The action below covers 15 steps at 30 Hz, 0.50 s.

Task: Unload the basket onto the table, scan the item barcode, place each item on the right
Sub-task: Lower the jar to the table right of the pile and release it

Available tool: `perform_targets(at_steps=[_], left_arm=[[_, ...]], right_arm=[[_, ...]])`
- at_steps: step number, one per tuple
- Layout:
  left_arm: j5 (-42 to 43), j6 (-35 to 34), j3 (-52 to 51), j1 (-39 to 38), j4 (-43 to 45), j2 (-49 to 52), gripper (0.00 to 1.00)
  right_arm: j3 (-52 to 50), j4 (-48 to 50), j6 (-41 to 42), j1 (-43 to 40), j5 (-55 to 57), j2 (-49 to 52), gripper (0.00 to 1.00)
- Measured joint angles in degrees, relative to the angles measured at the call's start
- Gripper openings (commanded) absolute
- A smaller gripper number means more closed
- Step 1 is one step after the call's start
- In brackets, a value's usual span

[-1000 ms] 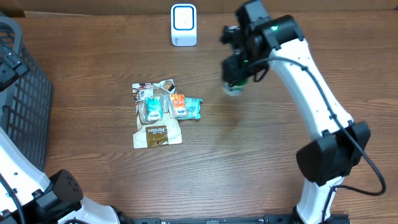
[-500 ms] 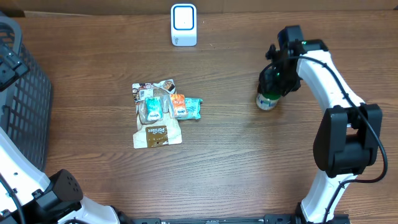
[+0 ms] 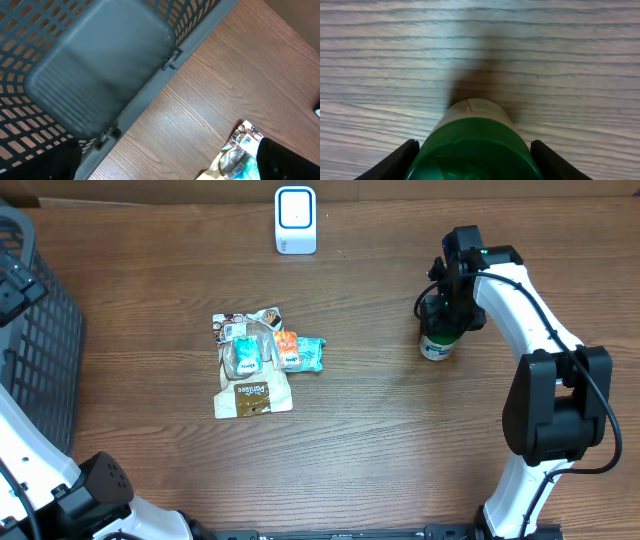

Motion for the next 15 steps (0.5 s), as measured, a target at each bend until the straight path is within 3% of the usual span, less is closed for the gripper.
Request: perform_targets(at_steps=[8, 9, 10, 15], left_arm=[[0.0, 0.0, 0.0, 0.0, 0.0, 0.0, 0.99], [0.0, 0.0, 0.0, 0.0, 0.0, 0.0, 1.0], [0.0, 0.0, 0.0, 0.0, 0.0, 0.0, 1.0], [0.0, 0.0, 0.0, 0.0, 0.0, 0.0, 1.0]], right_arm=[[0.0, 0.0, 0.0, 0.0, 1.5, 0.0, 0.38], [0.0, 0.0, 0.0, 0.0, 1.5, 0.0, 0.42], [0.0, 0.0, 0.0, 0.0, 1.5, 0.0, 0.63], [0.0, -1.2, 0.3, 0.0, 1.7, 0.0, 0.86]])
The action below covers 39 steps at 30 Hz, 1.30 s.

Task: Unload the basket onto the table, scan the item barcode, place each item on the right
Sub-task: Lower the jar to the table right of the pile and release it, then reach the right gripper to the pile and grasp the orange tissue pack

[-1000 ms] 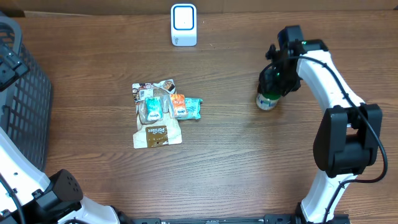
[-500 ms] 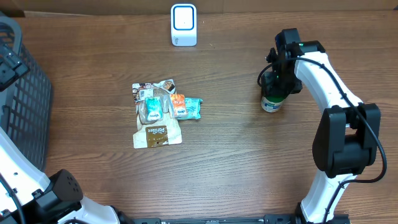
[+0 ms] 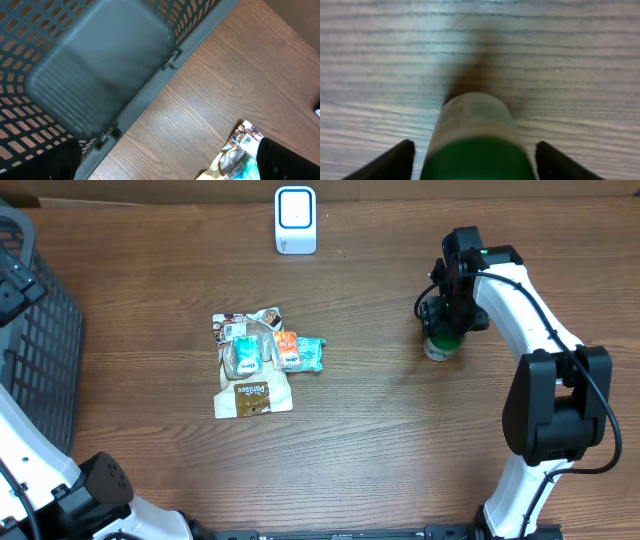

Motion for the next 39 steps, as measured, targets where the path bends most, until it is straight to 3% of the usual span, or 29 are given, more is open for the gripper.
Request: perform_targets(at_steps=[3, 8, 13, 17, 21, 23, 27, 33, 39], left_arm=[[0.0, 0.0, 0.0, 0.0, 0.0, 0.0, 1.0], [0.0, 0.0, 0.0, 0.0, 0.0, 0.0, 1.0], [0.0, 0.0, 0.0, 0.0, 0.0, 0.0, 1.0], [0.0, 0.0, 0.0, 0.0, 0.0, 0.0, 1.0], [0.0, 0.0, 0.0, 0.0, 0.0, 0.0, 1.0], [0.0, 0.0, 0.0, 0.0, 0.0, 0.0, 1.0], [0.0, 0.0, 0.0, 0.0, 0.0, 0.0, 0.99], [0.0, 0.0, 0.0, 0.0, 0.0, 0.0, 1.0], [0.0, 0.0, 0.0, 0.0, 0.0, 0.0, 0.99]], right_arm=[[0.0, -1.5, 0.0, 0.0, 0.3, 0.0, 1.0], [4.3, -7.0, -0.1, 0.0, 0.2, 0.0, 1.0], [15.1, -11.3, -0.1, 0.3, -2.4, 0.0, 1.0], [22.2, -10.9, -0.1, 0.9, -15.5, -0.3, 1.0], [22.9, -8.5, -0.1, 1.8, -32.4, -0.8, 1.0], [22.3, -6.8, -0.1, 2.5, -36.9, -0.8, 0.93], [19.0, -4.0, 0.1, 5.4, -41.2, -0.8, 0.64], [11.4, 0.9, 3.1, 13.4, -40.7, -0.7, 0.64], [10.4, 7.4, 8.6, 28.3, -20.9, -0.6, 0.66]])
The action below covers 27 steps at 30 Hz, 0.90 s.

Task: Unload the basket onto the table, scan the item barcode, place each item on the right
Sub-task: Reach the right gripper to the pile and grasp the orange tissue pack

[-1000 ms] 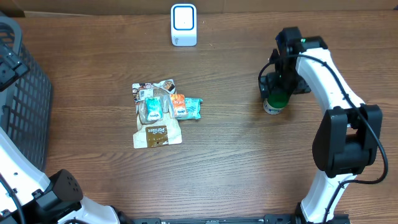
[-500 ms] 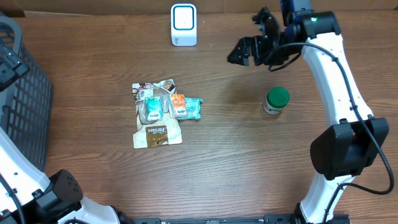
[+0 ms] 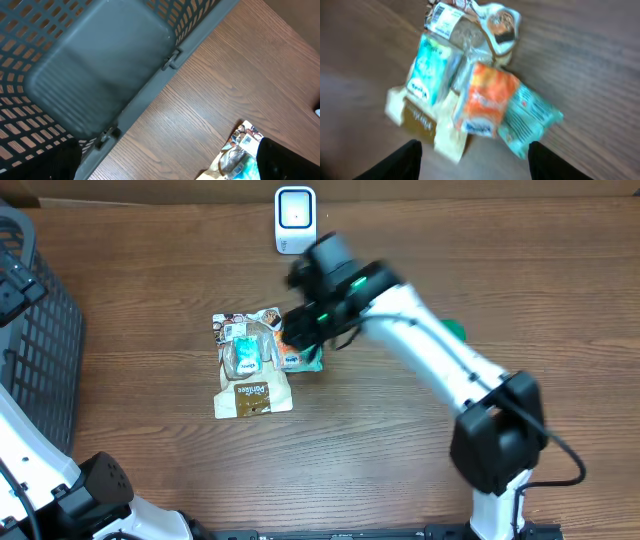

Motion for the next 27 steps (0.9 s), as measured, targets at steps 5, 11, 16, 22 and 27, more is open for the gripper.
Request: perform_targets(at_steps=[5, 11, 16, 22, 27], left_arm=[[0.0, 0.0, 0.0, 0.0, 0.0, 0.0, 1.0], [0.0, 0.0, 0.0, 0.0, 0.0, 0.0, 1.0], [0.0, 0.0, 0.0, 0.0, 0.0, 0.0, 1.0], [0.0, 0.0, 0.0, 0.0, 0.0, 0.0, 0.99], [0.0, 0.0, 0.0, 0.0, 0.0, 0.0, 1.0]], right_arm=[[0.0, 4.2, 4.2, 12.0, 22.1, 1.2, 0.61], [0.0, 5.5, 6.6, 16.0, 34.6, 6.0, 0.59], [0.0, 6.3, 7.3, 16.0, 36.6, 8.5, 0.56], [0.0, 6.4, 7.6, 16.0, 35.6, 9.5, 0.53], [0.0, 5.4, 7.6, 16.0, 35.5, 10.9, 0.3]])
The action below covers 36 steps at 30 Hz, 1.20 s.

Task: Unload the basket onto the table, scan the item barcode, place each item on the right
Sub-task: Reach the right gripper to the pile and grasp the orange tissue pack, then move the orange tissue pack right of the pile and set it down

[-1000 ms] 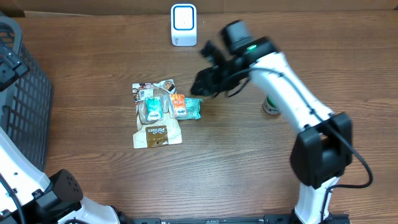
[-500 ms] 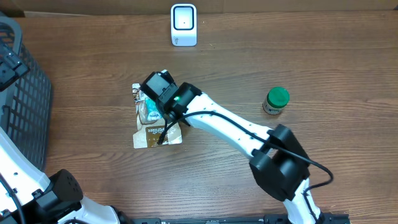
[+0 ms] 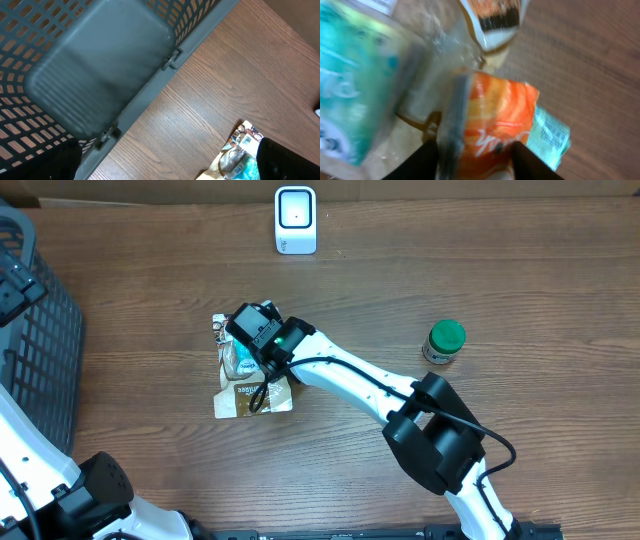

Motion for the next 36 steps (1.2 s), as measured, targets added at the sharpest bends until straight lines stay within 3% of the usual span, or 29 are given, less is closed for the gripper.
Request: perform_targets(at_steps=[3, 4, 16, 21, 26, 31, 36], left_arm=[[0.0, 0.0, 0.0, 0.0, 0.0, 0.0, 1.0], [0.0, 0.0, 0.0, 0.0, 0.0, 0.0, 1.0], [0.0, 0.0, 0.0, 0.0, 0.0, 0.0, 1.0], [0.0, 0.0, 0.0, 0.0, 0.0, 0.0, 1.0], [0.0, 0.0, 0.0, 0.0, 0.0, 0.0, 0.99], [0.0, 0.0, 0.0, 0.0, 0.0, 0.0, 0.99], [0.0, 0.0, 0.0, 0.0, 0.0, 0.0, 0.99]], right_arm=[[0.0, -1.5, 0.3, 0.0, -0.1, 0.6, 0.06], [0.0, -1.9, 0.4, 0.0, -0.2, 0.6, 0.04], [5.1, -11.9, 0.1, -0.3, -4.4, -1.0, 0.04], [9.7, -18.4, 0.1, -4.0, -19.6, -8.7, 0.04], [11.1, -26.3, -1.0, -14.1, -34.7, -14.6, 0.04], [1.3, -27.0, -7.3, -22.5, -48.3, -14.6, 0.04], [-13.8, -21.8, -12.2, -23.8, -57.2, -13.6, 0.04]])
